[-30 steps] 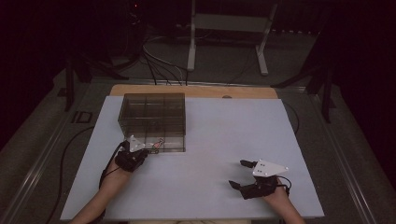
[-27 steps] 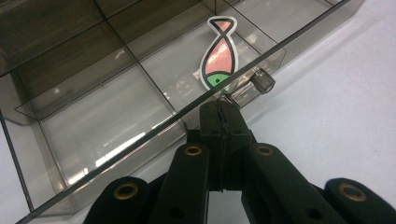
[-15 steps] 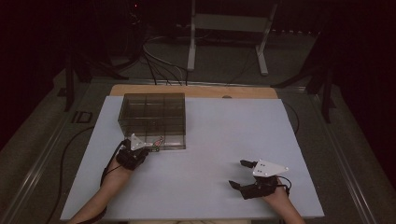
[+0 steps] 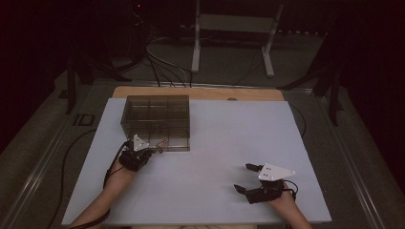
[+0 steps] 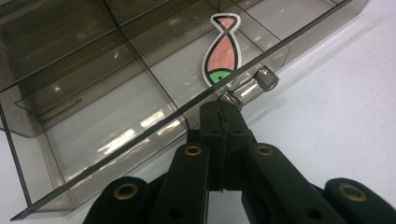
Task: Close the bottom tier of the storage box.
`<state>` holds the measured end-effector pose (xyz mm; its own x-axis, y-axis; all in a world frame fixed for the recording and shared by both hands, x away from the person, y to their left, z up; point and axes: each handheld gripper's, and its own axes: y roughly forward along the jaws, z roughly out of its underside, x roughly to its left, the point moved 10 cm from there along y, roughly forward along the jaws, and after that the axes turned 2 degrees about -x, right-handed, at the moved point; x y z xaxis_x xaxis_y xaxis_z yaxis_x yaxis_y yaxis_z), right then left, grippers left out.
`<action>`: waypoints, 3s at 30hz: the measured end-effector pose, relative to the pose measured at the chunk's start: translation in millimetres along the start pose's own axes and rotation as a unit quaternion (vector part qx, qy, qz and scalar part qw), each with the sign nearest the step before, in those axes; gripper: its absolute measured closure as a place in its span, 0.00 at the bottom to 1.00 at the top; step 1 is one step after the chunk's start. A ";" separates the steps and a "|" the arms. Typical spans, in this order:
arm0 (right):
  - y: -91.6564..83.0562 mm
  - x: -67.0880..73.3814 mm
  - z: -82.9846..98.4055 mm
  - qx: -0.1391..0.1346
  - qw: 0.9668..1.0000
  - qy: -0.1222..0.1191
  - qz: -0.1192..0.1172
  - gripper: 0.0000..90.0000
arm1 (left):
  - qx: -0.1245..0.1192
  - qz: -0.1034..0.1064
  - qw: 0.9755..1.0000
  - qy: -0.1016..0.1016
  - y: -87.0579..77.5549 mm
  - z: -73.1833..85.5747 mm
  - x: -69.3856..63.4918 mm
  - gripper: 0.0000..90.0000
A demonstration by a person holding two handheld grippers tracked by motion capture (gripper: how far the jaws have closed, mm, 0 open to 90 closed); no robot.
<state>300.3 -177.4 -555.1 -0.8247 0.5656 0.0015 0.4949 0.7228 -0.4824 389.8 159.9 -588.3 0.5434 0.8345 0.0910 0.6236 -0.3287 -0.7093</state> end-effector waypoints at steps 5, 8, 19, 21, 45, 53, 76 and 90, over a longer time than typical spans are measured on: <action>-0.3 -0.5 0.0 -0.001 1.000 0.000 0.001 0.15 | 0.000 -0.002 1.000 -0.001 1.3 -2.3 2.5 0.99; -0.4 -0.9 0.3 0.000 1.000 0.000 0.001 0.15 | 0.000 -0.005 1.000 -0.002 3.4 -3.7 4.4 0.99; -0.3 -0.9 0.6 0.001 1.000 0.001 0.001 0.15 | 0.002 -0.004 1.000 -0.004 8.6 -6.2 8.9 0.99; -0.2 -1.1 0.7 0.001 1.000 0.002 0.002 0.15 | 0.002 -0.006 1.000 -0.005 10.1 -7.2 10.2 0.99; 0.2 -0.4 0.6 0.001 1.000 0.001 0.001 0.15 | 0.002 -0.011 1.000 -0.008 16.5 -10.9 16.1 0.99; 0.0 -0.5 0.7 0.001 1.000 0.001 0.001 0.15 | 0.002 -0.012 1.000 -0.008 18.8 -12.7 18.5 0.99; -1.0 -0.8 0.3 0.000 1.000 0.001 0.002 0.15 | 0.008 -0.020 1.000 -0.005 26.0 -15.5 23.8 0.99; -1.3 -0.9 0.4 0.000 1.000 0.001 0.003 0.15 | 0.009 -0.028 1.000 -0.003 30.9 -19.5 28.1 0.99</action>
<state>300.3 -179.0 -554.8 -0.8209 0.5710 0.0007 0.5000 0.7193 -0.4823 435.3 164.6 -594.0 0.5054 0.8535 0.1269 0.6421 -0.2738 -0.7161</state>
